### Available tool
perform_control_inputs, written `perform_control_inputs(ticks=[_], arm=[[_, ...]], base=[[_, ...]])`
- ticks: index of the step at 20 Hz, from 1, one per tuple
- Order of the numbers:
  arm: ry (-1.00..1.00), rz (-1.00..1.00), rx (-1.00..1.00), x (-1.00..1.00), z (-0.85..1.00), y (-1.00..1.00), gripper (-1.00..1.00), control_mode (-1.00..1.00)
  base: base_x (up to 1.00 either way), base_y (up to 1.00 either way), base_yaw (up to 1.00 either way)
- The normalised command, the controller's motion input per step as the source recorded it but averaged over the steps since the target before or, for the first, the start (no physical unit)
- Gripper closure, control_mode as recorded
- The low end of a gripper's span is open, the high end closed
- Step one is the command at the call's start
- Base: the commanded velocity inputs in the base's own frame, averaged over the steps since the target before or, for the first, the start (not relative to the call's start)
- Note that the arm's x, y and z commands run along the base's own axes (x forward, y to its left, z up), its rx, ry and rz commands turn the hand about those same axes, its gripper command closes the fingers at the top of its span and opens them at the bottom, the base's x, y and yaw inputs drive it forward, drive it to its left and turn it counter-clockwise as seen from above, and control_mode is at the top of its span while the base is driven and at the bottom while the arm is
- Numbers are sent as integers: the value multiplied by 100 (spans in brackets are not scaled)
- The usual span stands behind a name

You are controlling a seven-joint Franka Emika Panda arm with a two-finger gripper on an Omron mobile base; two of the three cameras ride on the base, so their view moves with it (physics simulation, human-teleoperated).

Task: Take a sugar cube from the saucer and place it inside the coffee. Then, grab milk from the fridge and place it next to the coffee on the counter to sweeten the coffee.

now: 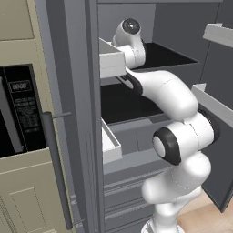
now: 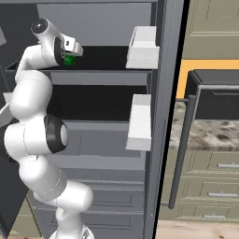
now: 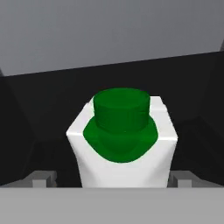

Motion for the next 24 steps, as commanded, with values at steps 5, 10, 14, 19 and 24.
perform_control_inputs(ticks=[5,10,14,19,24], arm=[[-10,0,0,14,-21,2,100,-100],[-3,0,0,-11,0,-4,100,-100],[-17,3,2,-94,4,-51,100,-100],[-15,6,7,-100,21,-62,100,-100],[0,13,1,-100,1,-15,100,-100]], base=[[0,0,0],[0,0,0],[0,0,0],[0,0,0],[0,0,0]])
